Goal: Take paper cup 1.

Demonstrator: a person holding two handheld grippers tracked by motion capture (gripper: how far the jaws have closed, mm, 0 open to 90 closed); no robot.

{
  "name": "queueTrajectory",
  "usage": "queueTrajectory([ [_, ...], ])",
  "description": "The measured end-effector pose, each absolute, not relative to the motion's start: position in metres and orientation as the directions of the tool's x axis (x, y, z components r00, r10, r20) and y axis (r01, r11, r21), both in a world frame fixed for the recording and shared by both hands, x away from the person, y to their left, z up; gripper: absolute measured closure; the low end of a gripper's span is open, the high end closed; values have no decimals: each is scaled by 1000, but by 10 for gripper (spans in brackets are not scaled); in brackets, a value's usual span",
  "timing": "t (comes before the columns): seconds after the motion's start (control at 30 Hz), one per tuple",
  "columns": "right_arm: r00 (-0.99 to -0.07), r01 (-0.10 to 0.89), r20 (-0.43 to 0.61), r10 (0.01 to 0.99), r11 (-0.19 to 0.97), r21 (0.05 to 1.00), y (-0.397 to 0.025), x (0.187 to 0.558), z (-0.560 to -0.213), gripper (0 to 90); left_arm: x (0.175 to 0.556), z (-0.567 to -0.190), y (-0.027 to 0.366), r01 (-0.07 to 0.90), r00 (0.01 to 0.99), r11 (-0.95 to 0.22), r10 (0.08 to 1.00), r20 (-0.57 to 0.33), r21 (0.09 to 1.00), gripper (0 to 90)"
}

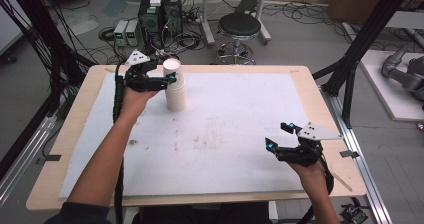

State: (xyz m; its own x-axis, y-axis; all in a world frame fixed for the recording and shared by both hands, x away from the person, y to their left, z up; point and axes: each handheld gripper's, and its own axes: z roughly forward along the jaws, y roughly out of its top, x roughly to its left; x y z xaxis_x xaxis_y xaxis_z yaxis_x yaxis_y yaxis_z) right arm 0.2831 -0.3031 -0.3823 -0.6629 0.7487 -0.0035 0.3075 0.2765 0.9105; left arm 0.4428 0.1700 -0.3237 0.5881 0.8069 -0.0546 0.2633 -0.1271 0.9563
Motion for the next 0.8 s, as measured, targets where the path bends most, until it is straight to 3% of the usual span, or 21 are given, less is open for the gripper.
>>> queueTrajectory([
  [0.43, -655, 313, 6, 756, 264, 912, -308, 282, -382, 203, 475, -337, 154, 333, 567, -159, 821, -62, 929, 165],
  [0.63, -653, 317, 9, 758, 262, 912, -308, 282, -383, 203, 477, -341, 154, 328, 591, -178, 805, -55, 928, 311],
  [0.8, -655, 316, 6, 756, 267, 911, -307, 282, -384, 203, 475, -337, 158, 292, 596, -153, 801, -55, 944, 327],
])
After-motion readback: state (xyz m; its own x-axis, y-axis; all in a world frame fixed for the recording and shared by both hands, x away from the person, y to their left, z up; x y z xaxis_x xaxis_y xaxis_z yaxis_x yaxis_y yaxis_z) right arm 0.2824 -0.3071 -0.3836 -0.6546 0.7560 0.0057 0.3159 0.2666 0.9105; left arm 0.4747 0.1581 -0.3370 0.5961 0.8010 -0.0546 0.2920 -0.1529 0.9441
